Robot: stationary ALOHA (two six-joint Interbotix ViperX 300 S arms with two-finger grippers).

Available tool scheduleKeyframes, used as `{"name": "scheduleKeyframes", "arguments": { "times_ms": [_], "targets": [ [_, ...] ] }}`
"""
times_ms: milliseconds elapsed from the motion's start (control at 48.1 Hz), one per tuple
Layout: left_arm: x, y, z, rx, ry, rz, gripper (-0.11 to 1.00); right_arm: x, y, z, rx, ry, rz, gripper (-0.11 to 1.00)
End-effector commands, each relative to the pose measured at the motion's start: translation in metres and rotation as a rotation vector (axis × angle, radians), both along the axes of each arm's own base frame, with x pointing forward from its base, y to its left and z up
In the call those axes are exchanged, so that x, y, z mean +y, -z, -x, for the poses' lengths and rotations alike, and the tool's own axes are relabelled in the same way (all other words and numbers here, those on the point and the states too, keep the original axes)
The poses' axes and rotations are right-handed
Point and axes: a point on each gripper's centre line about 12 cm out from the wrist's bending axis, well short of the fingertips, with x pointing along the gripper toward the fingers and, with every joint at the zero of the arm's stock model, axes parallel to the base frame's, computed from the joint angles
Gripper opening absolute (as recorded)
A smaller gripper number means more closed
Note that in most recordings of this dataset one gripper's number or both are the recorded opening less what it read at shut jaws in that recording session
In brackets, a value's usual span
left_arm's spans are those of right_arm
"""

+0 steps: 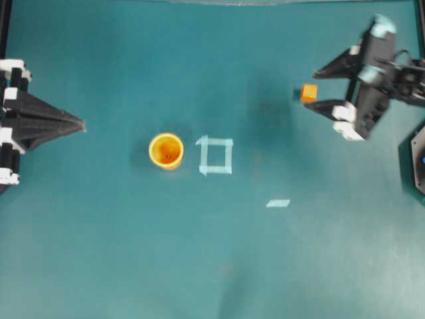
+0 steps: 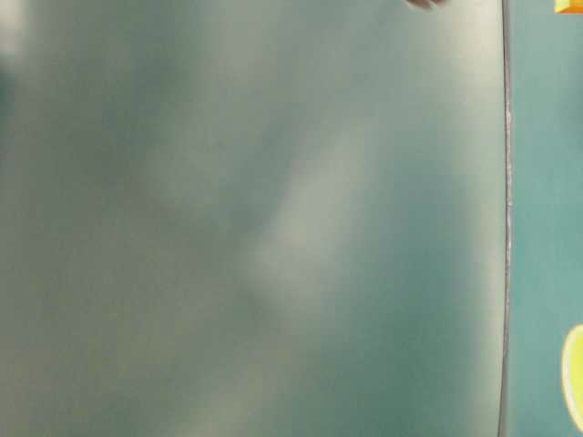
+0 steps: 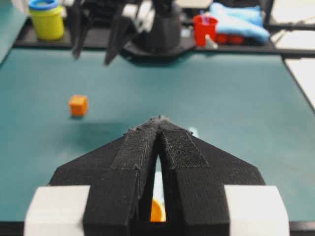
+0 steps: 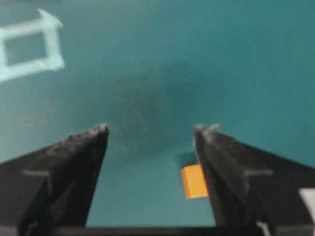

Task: Move the block toward the cup with right arm.
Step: 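Lower the open right gripper around the orange cube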

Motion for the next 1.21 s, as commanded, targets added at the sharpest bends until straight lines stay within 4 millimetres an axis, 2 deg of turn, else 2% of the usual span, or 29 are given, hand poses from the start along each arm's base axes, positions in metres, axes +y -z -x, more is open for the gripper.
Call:
{"name": "scheduleKeyframes", "arguments": {
  "times_ms": [0,229,520,748,977,1185],
  "targets": [
    [0.000,-0.011,-0.003,-0.028,0.000,0.000,0.00,-0.011,-0.001,-0.013,0.023,0.000,0.022,0.68],
    [0.000,-0.011,-0.003,-0.029,0.001,-0.002,0.00,-0.034,0.026,-0.028,0.195,0.020,0.011,0.68],
    [0.000,-0.010,-0.003,-0.026,-0.001,-0.002,0.00,-0.037,0.059,-0.015,0.321,0.043,-0.047,0.68],
    [0.000,-0.011,-0.003,-0.028,-0.001,0.000,0.00,-0.045,0.070,-0.001,0.340,0.087,-0.066,0.68],
    [0.000,-0.011,-0.003,-0.029,-0.001,-0.002,0.00,-0.051,0.069,-0.009,0.306,0.095,-0.055,0.68],
    [0.000,-0.012,-0.003,-0.031,-0.001,0.000,0.00,-0.052,0.077,-0.011,0.324,0.099,-0.070,0.68]
  ]
}}
